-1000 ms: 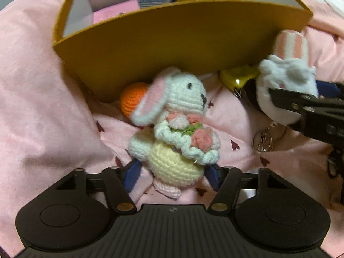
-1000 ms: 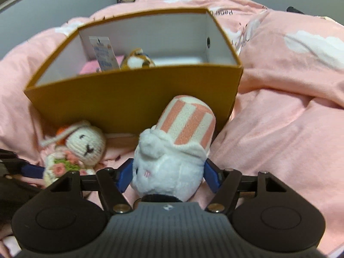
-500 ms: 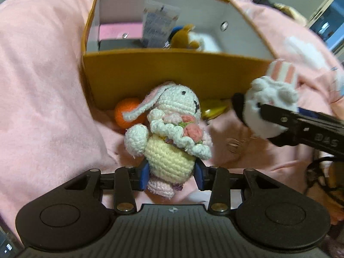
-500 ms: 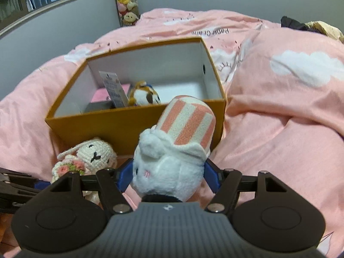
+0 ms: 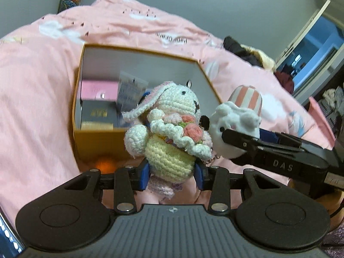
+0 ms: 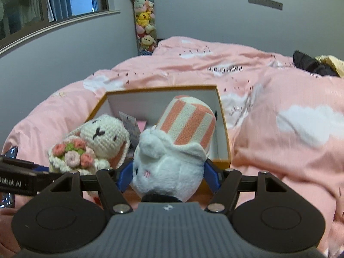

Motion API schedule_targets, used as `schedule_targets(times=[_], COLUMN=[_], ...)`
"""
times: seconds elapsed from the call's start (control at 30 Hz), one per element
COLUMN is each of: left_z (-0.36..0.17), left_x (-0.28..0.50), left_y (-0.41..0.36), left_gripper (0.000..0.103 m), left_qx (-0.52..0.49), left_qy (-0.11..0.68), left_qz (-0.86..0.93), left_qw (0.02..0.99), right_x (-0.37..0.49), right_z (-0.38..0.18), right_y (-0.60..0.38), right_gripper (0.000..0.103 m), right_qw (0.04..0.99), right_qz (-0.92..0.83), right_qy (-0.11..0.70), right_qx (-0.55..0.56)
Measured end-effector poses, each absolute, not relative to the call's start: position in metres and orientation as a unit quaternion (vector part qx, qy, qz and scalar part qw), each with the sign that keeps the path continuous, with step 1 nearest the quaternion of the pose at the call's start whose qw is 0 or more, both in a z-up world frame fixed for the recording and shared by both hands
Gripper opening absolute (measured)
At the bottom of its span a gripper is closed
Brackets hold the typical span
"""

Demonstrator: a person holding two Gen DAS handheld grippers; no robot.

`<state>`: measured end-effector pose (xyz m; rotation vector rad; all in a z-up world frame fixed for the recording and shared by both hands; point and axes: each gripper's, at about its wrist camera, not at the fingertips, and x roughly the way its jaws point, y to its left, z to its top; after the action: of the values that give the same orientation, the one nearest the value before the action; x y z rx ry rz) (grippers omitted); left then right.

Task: Organize objects
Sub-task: 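Lift the bunny and striped-hat plush and carry them over the orange box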

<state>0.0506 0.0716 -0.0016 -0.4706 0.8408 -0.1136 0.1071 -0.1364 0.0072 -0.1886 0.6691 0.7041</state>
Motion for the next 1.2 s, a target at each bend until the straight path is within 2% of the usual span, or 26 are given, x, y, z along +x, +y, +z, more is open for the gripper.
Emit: schedule_targets(times=[0.43, 0.77, 1.2], left_z=[0.035, 0.035, 0.013], left_x=[0.087, 0.129, 0.172], left_y=[0.099, 0.103, 0.087], left_gripper=[0.047, 0.047, 0.047], left_qx=[-0.235, -0.234, -0.217], left_qy=[0.347, 0.348, 0.383], left_qz=[-0.051, -0.055, -0.075], left_qw=[0.906, 0.906, 0.895], right_x=[0.177, 0.232, 0.242], right_z=[0.04, -0.007, -0.046], right_y=[-0.107, -0.07, -0.056], right_gripper=[0.07, 0.07, 0.071], right_qw=[0.879, 0.817, 0.756], right_qz=[0.352, 0.368, 0.381], right_qy=[0.288, 0.388, 0.462], right_qx=[-0.143, -0.218, -0.265])
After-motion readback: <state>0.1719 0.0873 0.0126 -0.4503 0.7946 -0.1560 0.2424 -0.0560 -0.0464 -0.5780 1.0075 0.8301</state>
